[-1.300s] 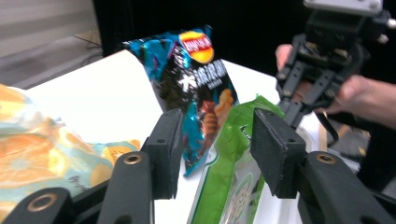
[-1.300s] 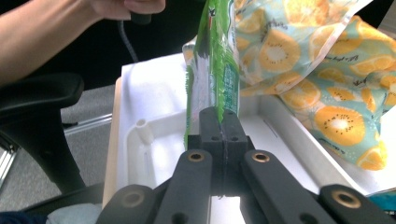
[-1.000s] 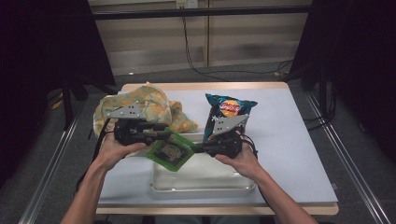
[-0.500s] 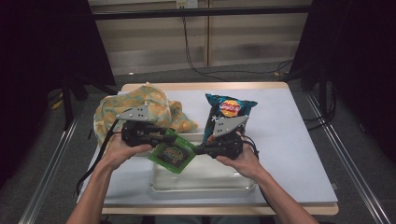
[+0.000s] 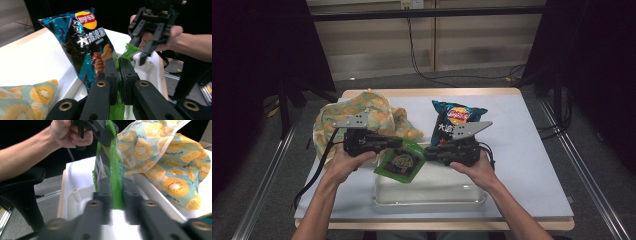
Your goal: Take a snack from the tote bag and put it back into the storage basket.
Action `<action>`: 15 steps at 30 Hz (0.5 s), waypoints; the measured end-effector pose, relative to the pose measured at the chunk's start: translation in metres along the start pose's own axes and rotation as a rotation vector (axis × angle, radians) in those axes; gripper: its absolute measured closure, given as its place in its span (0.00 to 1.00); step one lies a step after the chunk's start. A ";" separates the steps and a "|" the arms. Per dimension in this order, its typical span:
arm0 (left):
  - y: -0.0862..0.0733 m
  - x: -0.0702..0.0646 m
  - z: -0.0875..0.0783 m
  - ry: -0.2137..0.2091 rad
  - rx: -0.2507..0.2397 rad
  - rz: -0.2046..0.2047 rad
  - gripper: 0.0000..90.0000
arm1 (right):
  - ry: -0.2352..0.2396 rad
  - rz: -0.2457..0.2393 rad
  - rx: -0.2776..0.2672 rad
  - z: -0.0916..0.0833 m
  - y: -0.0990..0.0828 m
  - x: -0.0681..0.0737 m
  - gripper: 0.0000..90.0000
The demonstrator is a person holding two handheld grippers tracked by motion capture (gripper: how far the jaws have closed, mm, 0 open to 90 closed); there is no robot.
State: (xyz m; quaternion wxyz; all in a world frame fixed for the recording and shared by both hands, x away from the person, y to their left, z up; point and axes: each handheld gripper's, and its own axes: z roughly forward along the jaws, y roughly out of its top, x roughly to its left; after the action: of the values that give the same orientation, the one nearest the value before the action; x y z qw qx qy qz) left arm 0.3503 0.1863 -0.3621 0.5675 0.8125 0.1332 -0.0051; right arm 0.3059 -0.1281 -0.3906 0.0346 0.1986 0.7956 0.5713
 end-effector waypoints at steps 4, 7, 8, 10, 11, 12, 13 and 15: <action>-0.003 0.005 0.002 0.021 -0.035 -0.031 0.96 | -0.043 0.013 -0.020 -0.008 -0.002 0.002 0.63; -0.008 0.011 0.005 0.052 -0.041 -0.054 0.96 | -0.071 0.015 -0.025 -0.017 -0.005 0.004 0.59; -0.009 0.012 0.006 0.053 -0.043 -0.067 0.96 | -0.078 0.018 -0.024 -0.020 -0.007 0.005 0.57; -0.011 0.014 0.006 0.059 -0.047 -0.075 0.96 | -0.112 0.027 -0.032 -0.027 -0.010 0.007 0.53; -0.013 0.017 0.006 0.068 -0.052 -0.080 0.96 | -0.113 0.028 -0.037 -0.031 -0.011 0.008 0.53; -0.014 0.018 0.005 0.069 -0.060 -0.086 0.96 | -0.117 0.030 -0.045 -0.035 -0.013 0.008 0.53; -0.014 0.020 0.005 0.075 -0.062 -0.094 0.96 | -0.123 0.032 -0.047 -0.038 -0.014 0.008 0.52; -0.016 0.022 0.007 0.084 -0.067 -0.105 0.96 | -0.133 0.034 -0.047 -0.045 -0.017 0.010 0.52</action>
State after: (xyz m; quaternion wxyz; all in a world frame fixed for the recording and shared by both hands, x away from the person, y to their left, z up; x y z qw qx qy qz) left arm 0.3692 0.1896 -0.3825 0.5873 0.7843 0.1996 0.0036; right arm 0.2790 -0.1696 -0.3889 0.0823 0.2486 0.7745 0.5758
